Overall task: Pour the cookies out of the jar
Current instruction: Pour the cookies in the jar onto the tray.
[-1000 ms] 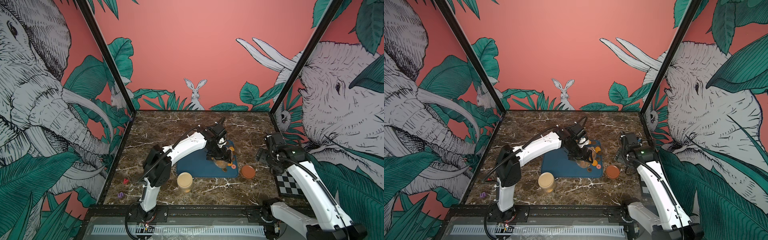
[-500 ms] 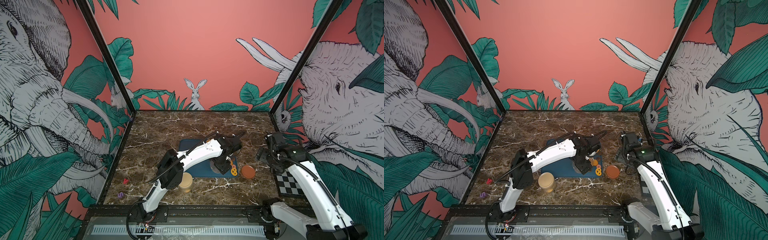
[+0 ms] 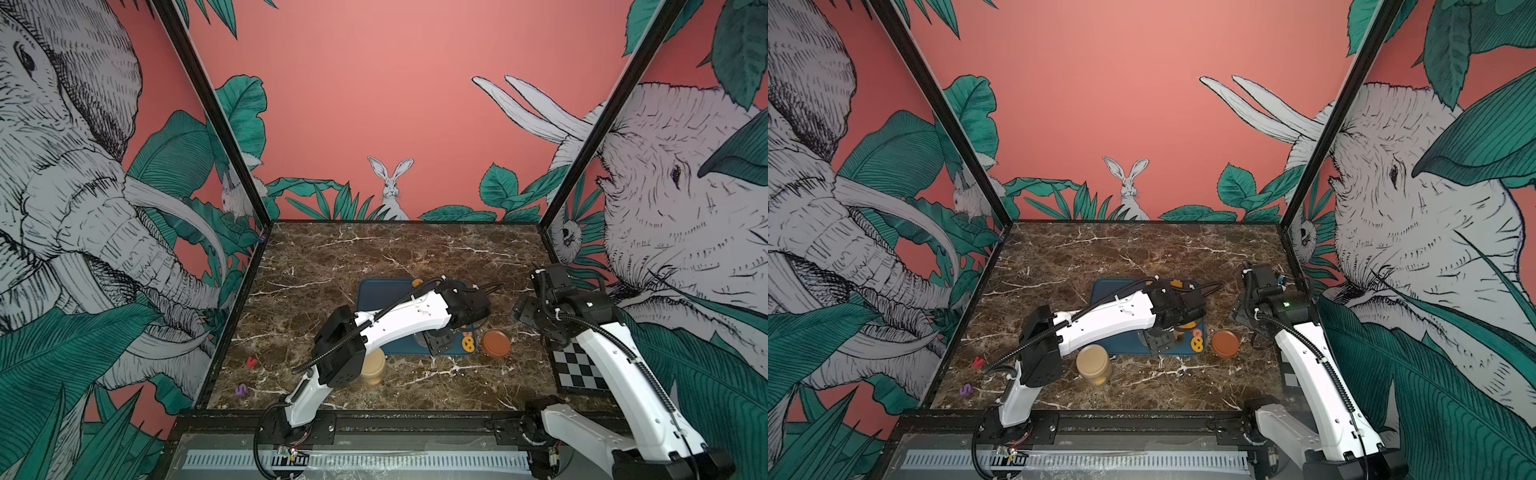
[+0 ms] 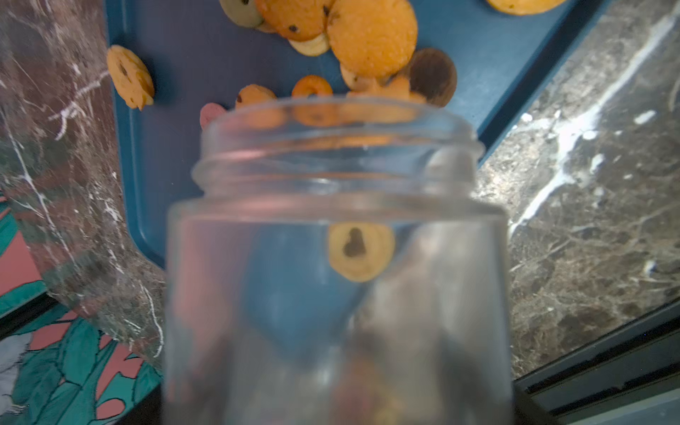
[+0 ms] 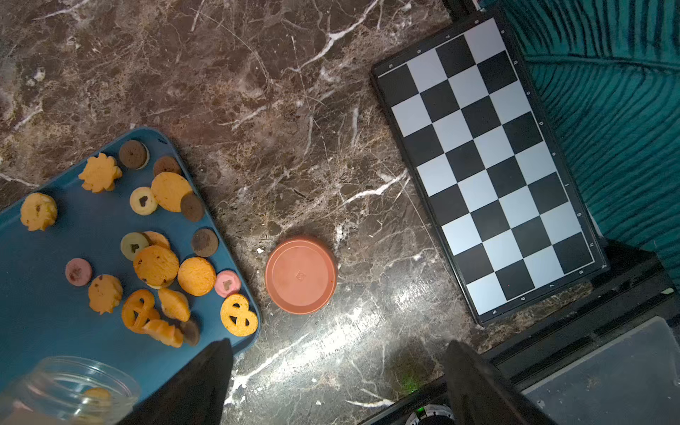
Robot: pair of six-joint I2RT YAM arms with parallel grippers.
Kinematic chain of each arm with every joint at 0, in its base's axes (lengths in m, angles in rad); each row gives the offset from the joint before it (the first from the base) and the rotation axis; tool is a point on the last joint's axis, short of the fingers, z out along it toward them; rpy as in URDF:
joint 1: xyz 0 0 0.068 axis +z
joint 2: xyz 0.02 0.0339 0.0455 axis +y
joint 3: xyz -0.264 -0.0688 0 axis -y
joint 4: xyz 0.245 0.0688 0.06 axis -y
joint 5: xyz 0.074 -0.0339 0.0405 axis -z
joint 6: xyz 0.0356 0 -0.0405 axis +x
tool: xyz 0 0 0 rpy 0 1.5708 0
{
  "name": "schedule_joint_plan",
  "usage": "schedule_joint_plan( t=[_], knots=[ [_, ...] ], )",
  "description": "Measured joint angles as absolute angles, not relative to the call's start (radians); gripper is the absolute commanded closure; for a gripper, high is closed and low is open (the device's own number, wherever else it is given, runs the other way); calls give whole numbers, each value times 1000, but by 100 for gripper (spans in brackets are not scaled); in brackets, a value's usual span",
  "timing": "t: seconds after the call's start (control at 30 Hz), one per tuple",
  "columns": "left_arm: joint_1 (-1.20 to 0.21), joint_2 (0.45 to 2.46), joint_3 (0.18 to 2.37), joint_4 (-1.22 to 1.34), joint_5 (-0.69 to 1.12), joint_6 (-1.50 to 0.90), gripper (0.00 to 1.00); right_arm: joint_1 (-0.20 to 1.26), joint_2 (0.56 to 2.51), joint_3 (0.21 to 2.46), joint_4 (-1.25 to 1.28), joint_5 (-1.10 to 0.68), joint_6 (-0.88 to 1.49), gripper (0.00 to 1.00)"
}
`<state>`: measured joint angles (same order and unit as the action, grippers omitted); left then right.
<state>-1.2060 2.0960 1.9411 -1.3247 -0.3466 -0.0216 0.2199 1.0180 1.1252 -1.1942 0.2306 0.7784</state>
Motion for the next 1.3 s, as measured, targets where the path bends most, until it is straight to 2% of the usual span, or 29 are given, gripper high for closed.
schedule_joint_plan(
  t=[0.47, 0.57, 0.77, 1.0, 1.13, 1.3],
  knots=[
    [-1182, 2097, 2085, -1338, -351, -15, 100, 220, 1007, 1125, -1195, 228, 782, 8],
    [-1157, 2064, 2010, -1274, -293, -19, 100, 220, 1002, 1125, -1194, 227, 783, 8],
    [-1125, 2132, 1956, -1298, -237, -41, 100, 220, 997, 1125, -1194, 227, 783, 8],
    [-1109, 2115, 1978, -1299, -215, -65, 100, 220, 997, 1125, -1192, 218, 785, 8],
    [-1096, 2050, 1934, -1232, -194, -92, 100, 219, 997, 1125, -1186, 199, 782, 8],
    [-1060, 1849, 1771, -1066, -131, -139, 100, 217, 996, 1125, -1130, 104, 766, 9]
  ],
)
